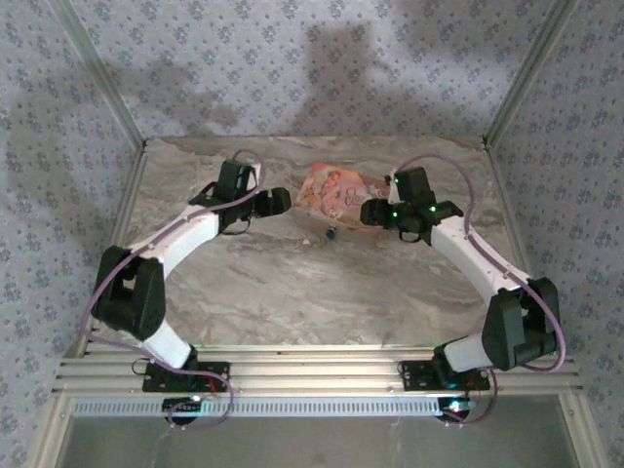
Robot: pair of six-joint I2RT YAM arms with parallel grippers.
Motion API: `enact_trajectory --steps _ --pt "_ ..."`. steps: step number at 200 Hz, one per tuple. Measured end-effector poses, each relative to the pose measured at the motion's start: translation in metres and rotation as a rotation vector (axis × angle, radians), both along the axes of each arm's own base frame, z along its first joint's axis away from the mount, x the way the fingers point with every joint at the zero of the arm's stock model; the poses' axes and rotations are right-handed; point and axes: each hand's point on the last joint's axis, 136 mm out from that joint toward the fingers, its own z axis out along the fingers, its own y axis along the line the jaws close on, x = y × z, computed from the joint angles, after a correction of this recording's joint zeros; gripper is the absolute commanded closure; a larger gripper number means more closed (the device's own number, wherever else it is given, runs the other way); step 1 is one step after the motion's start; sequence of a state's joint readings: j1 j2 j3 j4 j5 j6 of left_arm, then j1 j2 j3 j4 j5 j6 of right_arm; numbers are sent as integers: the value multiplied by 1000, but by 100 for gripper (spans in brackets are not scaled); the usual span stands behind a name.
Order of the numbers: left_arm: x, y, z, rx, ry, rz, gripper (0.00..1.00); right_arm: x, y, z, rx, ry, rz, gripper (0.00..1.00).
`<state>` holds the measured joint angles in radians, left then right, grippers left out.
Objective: Unlock the padlock with the key
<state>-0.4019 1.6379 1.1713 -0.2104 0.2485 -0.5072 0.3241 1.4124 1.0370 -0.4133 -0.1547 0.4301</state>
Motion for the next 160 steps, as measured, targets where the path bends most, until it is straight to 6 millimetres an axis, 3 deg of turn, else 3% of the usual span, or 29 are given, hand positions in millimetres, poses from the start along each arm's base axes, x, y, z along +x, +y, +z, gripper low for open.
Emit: enact_trajectory --steps 26,43,62,112,160 --pt "13 -17 -15 -23 50 -41 22 -11 -9 -48 14 151 -95 34" --pt "19 -26 -25 -36 80 -63 27 -11 -6 -64 26 203 -114 34" --pt "25 -35 -35 -52 117 -87 33 0 0 -62 51 206 -121 35" --pt "35 -51 -43 -100 150 -127 35 47 18 -59 71 204 -104 36" --pt "35 -62 -53 -138 174 -168 36 67 3 -52 64 191 -135 36"
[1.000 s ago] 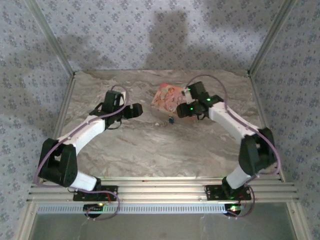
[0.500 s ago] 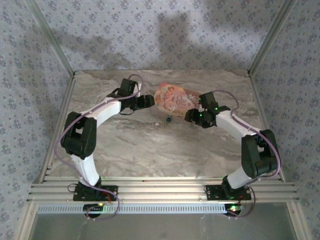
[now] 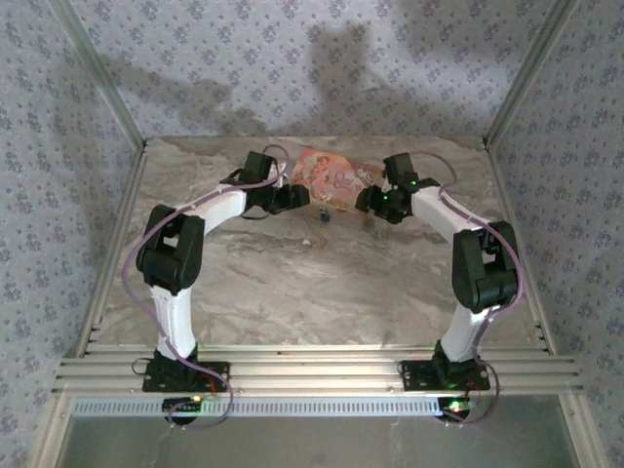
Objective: Unlock the padlock with the key
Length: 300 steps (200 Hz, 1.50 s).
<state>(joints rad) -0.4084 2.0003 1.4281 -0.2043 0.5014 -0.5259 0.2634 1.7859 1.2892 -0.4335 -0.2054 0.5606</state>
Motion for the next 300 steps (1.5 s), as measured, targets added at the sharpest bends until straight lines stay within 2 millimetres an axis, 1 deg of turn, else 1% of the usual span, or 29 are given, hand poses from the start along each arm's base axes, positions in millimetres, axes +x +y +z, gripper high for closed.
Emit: enact_trajectory --steps 18,39,54,93,112,125,145,159,173,194,216,239,258,281,300 --pt "0 0 1 3 -1 -2 35 2 -7 0 -9 2 -18 36" --pt "5 5 10 24 -6 4 34 2 -10 0 -16 2 -26 36" --pt "15 12 21 31 -30 16 32 2 -8 0 -16 2 -22 36" --pt "41 41 46 66 -70 73 28 0 -2 2 -14 -4 -9 36" --pt "60 43 56 70 -102 79 28 2 -1 6 -11 -12 -8 37" --pt "70 38 56 69 -113 72 28 7 0 11 -5 -23 -7 37" --pt "78 29 39 76 -87 56 29 18 4 17 11 -40 -3 37" --pt "76 20 24 84 -58 39 29 24 5 18 19 -43 -3 37" --pt "69 11 10 98 -29 16 29 28 4 15 26 -37 -5 37" --pt "58 -6 7 102 -14 -17 29 31 -2 7 26 -14 -16 37" --pt "48 -20 6 107 -23 -40 29 29 -14 4 15 9 -41 37" --pt "33 -27 2 106 -17 -52 29 29 -23 2 8 22 -54 37" --pt "23 -29 4 101 -12 -53 29 29 -28 1 4 24 -55 37" --pt "15 -29 4 103 -2 -52 29 29 -29 2 15 24 -47 38" --pt "11 -27 5 107 -2 -45 29 33 -26 2 27 32 -31 40"
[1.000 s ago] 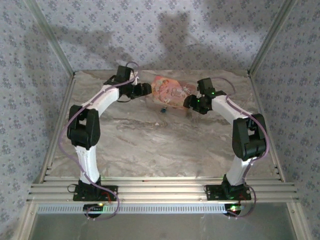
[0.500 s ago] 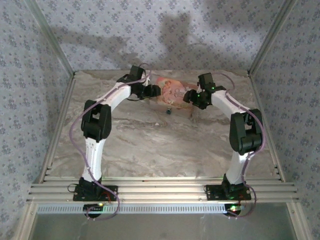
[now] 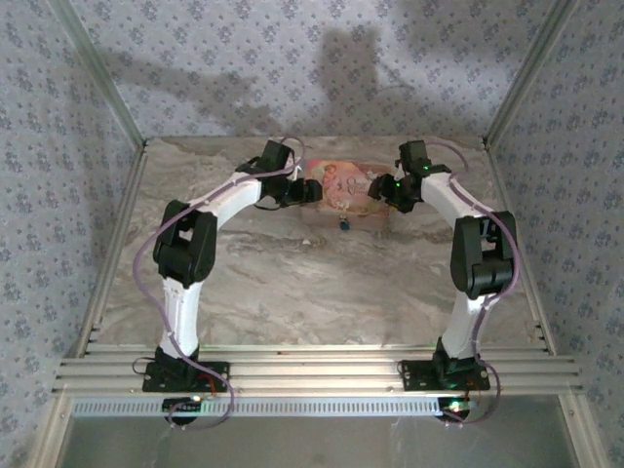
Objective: Unlock the padlock with the key
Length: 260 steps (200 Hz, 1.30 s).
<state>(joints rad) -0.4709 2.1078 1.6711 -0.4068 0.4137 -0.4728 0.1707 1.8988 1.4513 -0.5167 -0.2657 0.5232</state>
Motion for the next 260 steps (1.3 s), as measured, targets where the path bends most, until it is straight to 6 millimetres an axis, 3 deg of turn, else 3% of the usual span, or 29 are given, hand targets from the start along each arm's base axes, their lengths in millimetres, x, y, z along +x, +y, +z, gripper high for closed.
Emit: enact_trajectory --steps 32,82,129,155,176,196,223,260 --pt "-10 15 -2 34 5 26 29 -2 18 -2 -1 -1 45 40" --pt "-26 61 -7 75 29 99 29 -17 60 -3 15 1 140 38" --pt "-29 89 1 178 31 155 29 -24 59 3 21 31 163 36" --pt "-2 117 29 198 -19 233 29 -19 56 24 17 -2 171 36" --pt "30 147 55 207 -76 322 33 -18 55 44 15 -49 175 36" --pt "66 171 66 219 -110 393 41 -19 54 58 16 -79 178 36" --pt "109 194 47 234 -95 455 49 -21 55 65 14 -98 182 36" --pt "148 213 -10 268 -8 484 52 -26 57 65 2 -99 187 36"
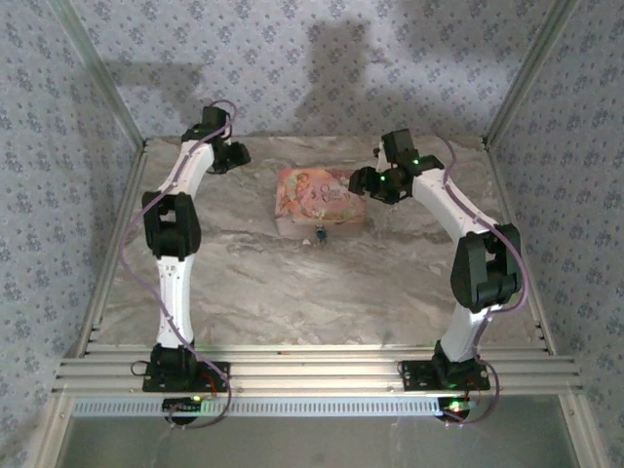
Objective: Unlock the padlock with the key
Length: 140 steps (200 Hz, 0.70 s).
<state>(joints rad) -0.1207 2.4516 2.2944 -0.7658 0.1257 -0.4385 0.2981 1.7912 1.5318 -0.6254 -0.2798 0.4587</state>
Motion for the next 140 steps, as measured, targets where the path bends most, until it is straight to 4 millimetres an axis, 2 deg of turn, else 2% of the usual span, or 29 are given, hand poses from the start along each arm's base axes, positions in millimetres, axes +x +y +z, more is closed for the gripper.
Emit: enact_trajectory --steps 13,33,60,107,140 --pt "11 3 -16 3 19 6 54 -1 2 0 -4 -1 3 36" --pt "23 5 -31 7 28 13 57 -3 5 -2 -12 -1 8 36" --pt "28 9 -38 8 30 24 61 -4 7 -3 -26 -5 9 36" --pt "33 15 -38 1 20 44 63 -5 8 0 -37 -19 -1 36" --pt "33 15 -55 2 41 47 63 -4 8 3 -39 -31 -13 36"
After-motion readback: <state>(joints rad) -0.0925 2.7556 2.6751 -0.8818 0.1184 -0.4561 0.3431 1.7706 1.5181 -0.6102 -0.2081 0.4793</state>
